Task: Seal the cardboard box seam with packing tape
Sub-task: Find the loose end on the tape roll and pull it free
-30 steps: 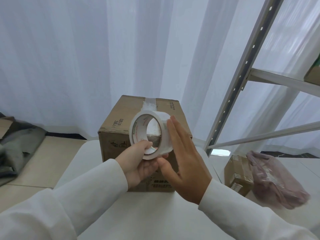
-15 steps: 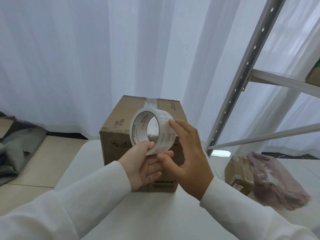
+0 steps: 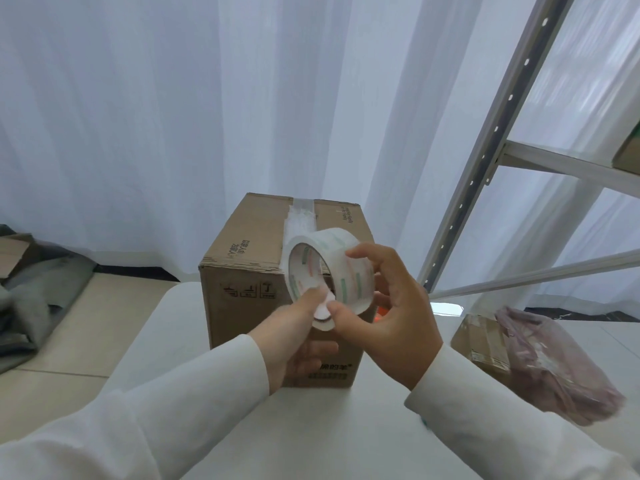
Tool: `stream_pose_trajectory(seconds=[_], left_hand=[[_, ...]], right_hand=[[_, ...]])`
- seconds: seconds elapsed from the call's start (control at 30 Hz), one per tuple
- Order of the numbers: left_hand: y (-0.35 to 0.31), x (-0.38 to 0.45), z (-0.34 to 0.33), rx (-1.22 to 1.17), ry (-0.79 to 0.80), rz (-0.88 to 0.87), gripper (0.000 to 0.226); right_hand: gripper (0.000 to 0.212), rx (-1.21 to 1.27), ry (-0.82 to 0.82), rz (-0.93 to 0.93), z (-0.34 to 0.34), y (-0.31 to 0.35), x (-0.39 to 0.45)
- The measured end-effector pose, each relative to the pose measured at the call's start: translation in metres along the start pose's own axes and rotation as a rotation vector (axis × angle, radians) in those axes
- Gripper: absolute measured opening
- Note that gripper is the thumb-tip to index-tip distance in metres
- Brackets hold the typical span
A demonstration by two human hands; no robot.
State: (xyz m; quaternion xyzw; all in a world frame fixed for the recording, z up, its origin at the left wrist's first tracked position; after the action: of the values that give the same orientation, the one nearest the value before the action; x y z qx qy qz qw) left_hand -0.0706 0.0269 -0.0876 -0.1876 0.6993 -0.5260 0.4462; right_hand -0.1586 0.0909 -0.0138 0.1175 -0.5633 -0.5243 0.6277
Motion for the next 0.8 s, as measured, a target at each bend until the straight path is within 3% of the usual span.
stream_pose_trajectory(seconds=[0.07, 0.13, 0.2, 0.27, 0.37, 0.47, 0.6, 0.8], left_hand=[[-0.019, -0.001, 0.014, 0.059, -0.164, -0.230, 0.034], [-0.041, -0.013, 0.030, 0.259, -0.398, -0.562, 0.024], [-0.059, -0.034, 0.036, 0.479, -0.575, -0.898, 0.029], [-0.067, -0.041, 0.031, 0.635, -0.512, -1.044, 0.040], [-0.062, -0.033, 0.018, 0.856, -0.319, -0.978, 0.051], [-0.056, -0.032, 0.014, 0.986, -0.378, -0.940, 0.042], [-0.058, -0.039, 0.014, 0.985, -0.461, -0.937, 0.032], [-0.055, -0.032, 0.018, 0.922, -0.411, -0.809, 0.032]], right_hand=[[0.042, -0.043, 0.003, -0.023, 0.005, -0.001, 0.001], [0.041, -0.034, 0.016, -0.074, 0.009, -0.006, 0.001], [0.044, 0.025, 0.023, -0.135, 0.011, -0.013, -0.002], [0.049, 0.069, 0.030, -0.166, 0.009, -0.016, -0.005], [0.053, 0.067, 0.052, -0.156, 0.000, -0.016, -0.008], [0.050, 0.016, 0.034, -0.154, -0.004, -0.018, -0.010], [0.048, -0.040, 0.021, -0.147, -0.005, -0.021, -0.011], [0.048, -0.051, 0.020, -0.156, -0.005, -0.021, -0.010]])
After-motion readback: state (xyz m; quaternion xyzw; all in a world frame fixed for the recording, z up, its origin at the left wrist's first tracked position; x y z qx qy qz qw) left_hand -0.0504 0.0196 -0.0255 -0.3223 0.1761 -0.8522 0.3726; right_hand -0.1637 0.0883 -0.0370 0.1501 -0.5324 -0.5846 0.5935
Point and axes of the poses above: each hand's wrist, its own x-axis towards the middle knuckle, its own z-axis out of the back of the hand, y = z × x, the point moved 6 cm from there along x, towards the middle knuckle, and after that the axes turned 7 degrees about x, right-handed, at the moved point
